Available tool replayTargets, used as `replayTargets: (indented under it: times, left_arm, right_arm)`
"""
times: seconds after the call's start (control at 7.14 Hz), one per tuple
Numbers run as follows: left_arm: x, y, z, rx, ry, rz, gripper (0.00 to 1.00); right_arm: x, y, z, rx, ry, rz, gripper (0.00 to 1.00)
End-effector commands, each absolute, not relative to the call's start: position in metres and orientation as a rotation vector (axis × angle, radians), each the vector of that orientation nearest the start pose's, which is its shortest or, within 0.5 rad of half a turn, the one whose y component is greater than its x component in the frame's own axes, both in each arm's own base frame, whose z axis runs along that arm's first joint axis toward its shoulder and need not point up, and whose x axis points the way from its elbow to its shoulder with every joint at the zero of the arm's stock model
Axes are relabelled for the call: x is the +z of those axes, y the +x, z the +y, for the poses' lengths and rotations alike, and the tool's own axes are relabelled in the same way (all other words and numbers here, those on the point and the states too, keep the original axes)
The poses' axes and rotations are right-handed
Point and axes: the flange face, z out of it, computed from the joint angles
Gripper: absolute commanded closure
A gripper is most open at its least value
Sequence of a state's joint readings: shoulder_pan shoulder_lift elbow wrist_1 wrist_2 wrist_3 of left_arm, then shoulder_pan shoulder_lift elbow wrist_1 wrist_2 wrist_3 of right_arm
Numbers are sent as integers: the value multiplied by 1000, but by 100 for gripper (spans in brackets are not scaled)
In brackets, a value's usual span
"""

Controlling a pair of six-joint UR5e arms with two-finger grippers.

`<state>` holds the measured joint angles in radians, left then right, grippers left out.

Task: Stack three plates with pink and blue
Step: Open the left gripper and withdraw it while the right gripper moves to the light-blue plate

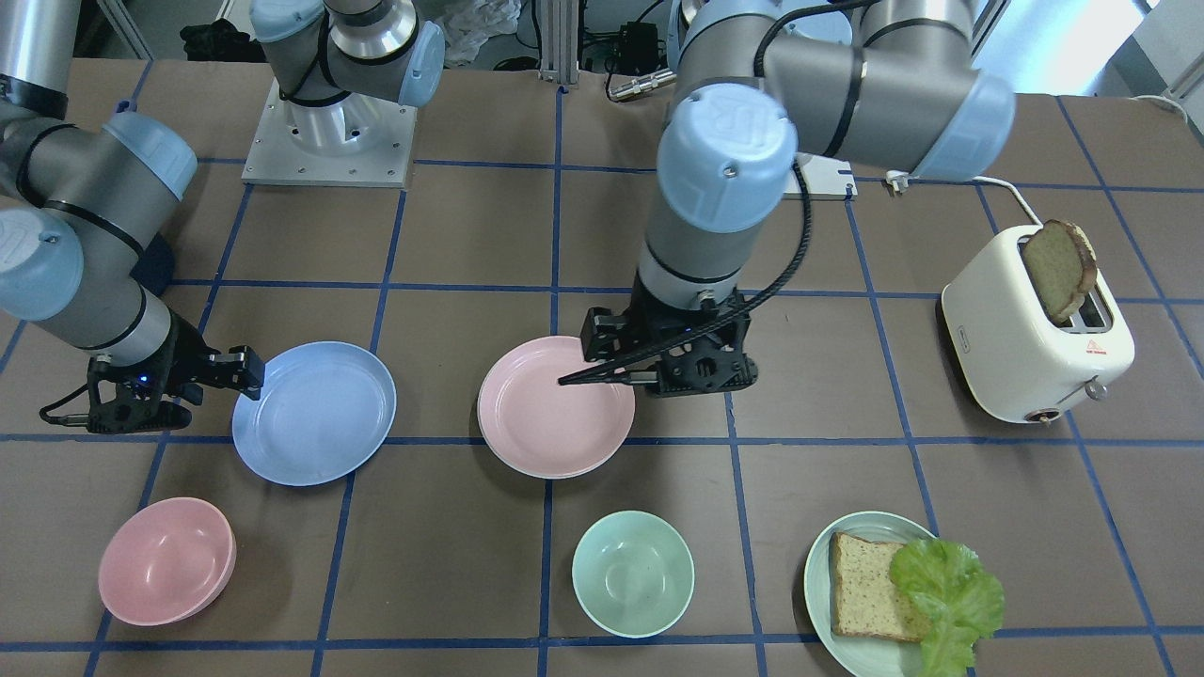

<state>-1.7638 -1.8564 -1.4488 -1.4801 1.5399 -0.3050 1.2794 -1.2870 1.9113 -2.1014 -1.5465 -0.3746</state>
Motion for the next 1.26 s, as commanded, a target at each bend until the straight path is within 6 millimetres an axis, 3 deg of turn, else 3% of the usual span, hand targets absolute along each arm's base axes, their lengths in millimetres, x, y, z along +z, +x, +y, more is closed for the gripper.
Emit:
replayTargets:
  times: [0.0, 0.42, 0.56, 0.84, 0.98, 1.12]
  left_arm:
    - [452, -177, -546, 145, -203, 3155, 0]
    - [494, -174, -525, 39, -212, 3190, 0]
    - [519, -169, -503, 18, -223, 3182, 0]
    - [512, -158, -503, 49, -248, 3156, 0]
    - [519, -158, -493, 47, -245, 3150, 0]
    - [516, -154, -498, 35, -251, 3137, 0]
  right_arm:
    - [207, -24, -553, 122, -126, 3083, 27]
    - [190, -25, -558, 131, -118, 3077, 30]
    - [186, -25, -558, 140, -118, 3071, 31]
    - [182, -25, -559, 149, -117, 3068, 38]
    - [184, -26, -561, 142, -115, 3070, 48]
    - [184, -26, -561, 143, -113, 3071, 57]
